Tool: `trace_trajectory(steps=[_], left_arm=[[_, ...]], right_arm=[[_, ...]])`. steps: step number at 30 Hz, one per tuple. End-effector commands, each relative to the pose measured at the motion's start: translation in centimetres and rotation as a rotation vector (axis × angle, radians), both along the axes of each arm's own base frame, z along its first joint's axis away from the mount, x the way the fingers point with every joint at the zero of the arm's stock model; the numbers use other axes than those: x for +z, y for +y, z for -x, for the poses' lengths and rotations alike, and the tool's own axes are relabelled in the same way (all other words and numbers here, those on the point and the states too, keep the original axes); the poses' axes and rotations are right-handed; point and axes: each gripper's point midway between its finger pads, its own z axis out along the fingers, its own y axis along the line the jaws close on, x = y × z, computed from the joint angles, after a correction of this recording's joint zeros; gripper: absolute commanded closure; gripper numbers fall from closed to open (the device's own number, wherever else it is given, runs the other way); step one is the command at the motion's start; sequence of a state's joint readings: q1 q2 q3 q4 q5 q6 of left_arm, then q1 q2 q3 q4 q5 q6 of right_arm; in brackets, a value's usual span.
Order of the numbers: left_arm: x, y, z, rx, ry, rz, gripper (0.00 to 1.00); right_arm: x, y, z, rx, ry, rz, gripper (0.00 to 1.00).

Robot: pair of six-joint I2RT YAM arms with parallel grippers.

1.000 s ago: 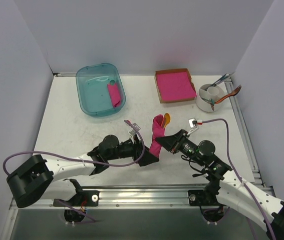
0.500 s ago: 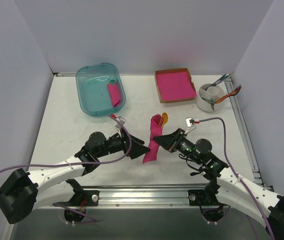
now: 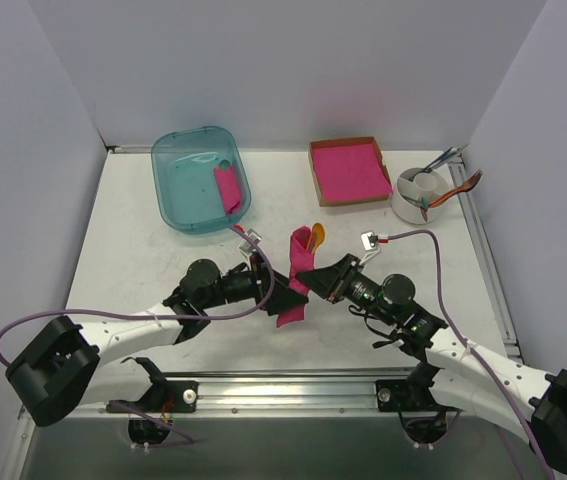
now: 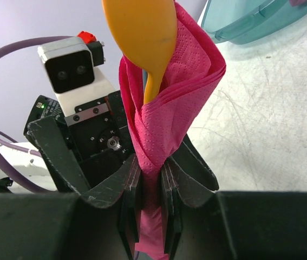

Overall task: Place the utensils on the paper napkin and roll it up
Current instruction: Roll the napkin.

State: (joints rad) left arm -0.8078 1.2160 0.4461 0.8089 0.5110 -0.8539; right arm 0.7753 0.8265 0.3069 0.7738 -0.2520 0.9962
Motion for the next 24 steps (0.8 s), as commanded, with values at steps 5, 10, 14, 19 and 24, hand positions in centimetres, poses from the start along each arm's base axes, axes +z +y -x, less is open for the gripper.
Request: trace_trajectory(steps=[5, 10, 14, 19, 24], left_arm=[[4.2, -0.5, 0.6, -0.066, -0.07, 0.146, 0.02], [3.7, -0.8, 1.0, -0.099, -0.052, 0.16, 0.26], [3.0, -0.9, 0.9, -0.103, -0.035, 0.142, 0.31], [2.4, -0.7, 0.8, -0.091, -0.023, 0.127, 0.43], [2.0, -0.5, 0.5, -0.074, -0.019, 0.112, 0.66]], right_arm=[[4.9, 1.3, 0.3, 0.036, -0.104, -0.116, 1.0], [5.0, 1.6, 0.1, 0.034, -0.111, -0.105, 1.0], [5.1, 1.5, -0.1, 0.023, -0.119, -0.087, 1.0], [5.3, 1.4, -0.1, 0.016, -0.126, -0.067, 1.0], [4.7, 1.2, -0.3, 0.002, -0.119, -0.041, 1.0]])
